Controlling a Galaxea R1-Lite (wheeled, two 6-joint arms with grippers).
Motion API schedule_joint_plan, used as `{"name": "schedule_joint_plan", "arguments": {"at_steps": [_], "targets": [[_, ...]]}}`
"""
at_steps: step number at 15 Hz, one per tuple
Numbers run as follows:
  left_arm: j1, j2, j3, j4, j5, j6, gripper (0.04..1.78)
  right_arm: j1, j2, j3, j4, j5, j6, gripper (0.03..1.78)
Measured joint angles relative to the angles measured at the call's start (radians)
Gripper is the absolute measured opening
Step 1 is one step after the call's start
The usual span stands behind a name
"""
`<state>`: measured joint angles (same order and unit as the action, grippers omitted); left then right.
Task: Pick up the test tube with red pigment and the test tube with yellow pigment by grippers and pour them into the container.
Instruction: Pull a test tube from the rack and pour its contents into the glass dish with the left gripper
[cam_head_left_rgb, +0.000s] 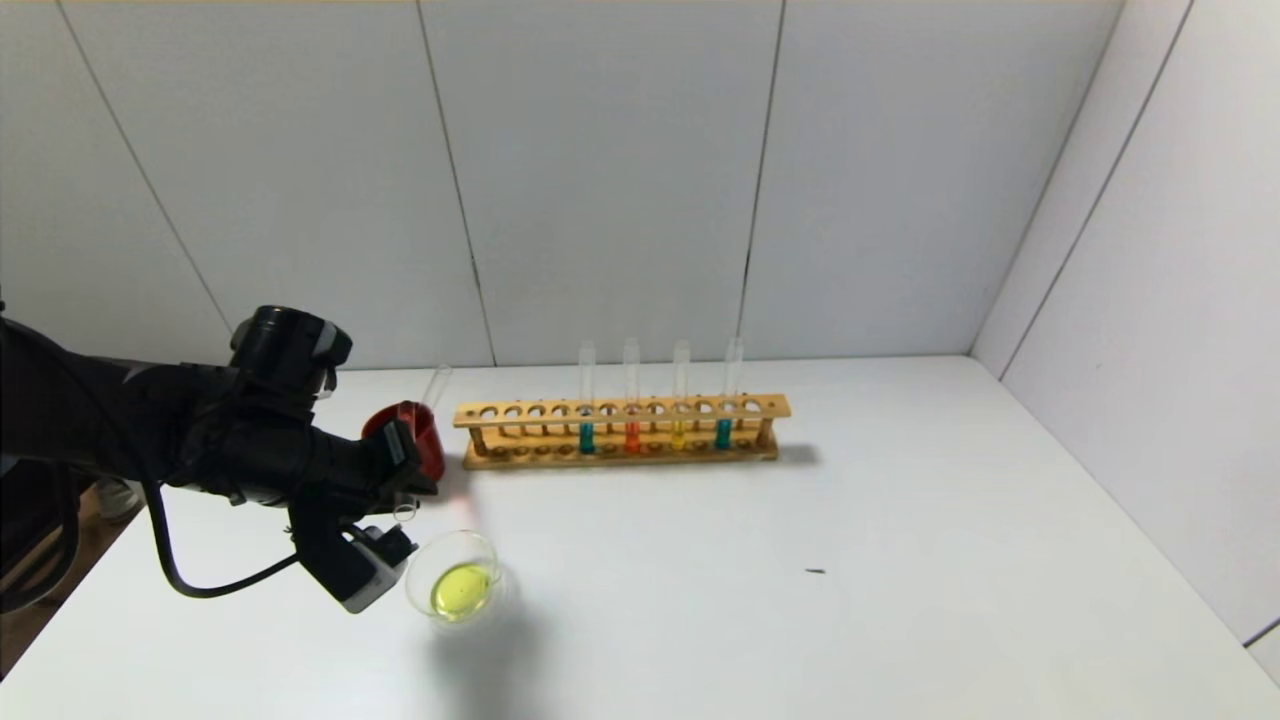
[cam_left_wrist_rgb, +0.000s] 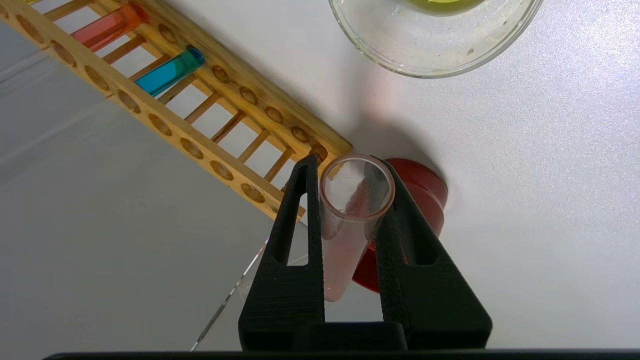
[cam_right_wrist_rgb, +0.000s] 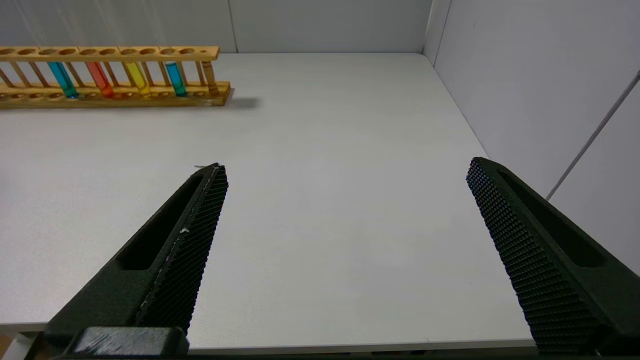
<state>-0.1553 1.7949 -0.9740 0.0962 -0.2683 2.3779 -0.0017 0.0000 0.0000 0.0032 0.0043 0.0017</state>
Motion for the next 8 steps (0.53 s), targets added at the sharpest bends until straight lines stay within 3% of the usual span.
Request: {"name": "schedule_joint_plan", "arguments": {"at_steps": [8], "targets": [[-0.040, 0.023, 0.009, -0.001, 0.071, 0.001, 0.34, 0.000, 0.000, 0.000, 0.000, 0.000, 0.000, 1.75]]}}
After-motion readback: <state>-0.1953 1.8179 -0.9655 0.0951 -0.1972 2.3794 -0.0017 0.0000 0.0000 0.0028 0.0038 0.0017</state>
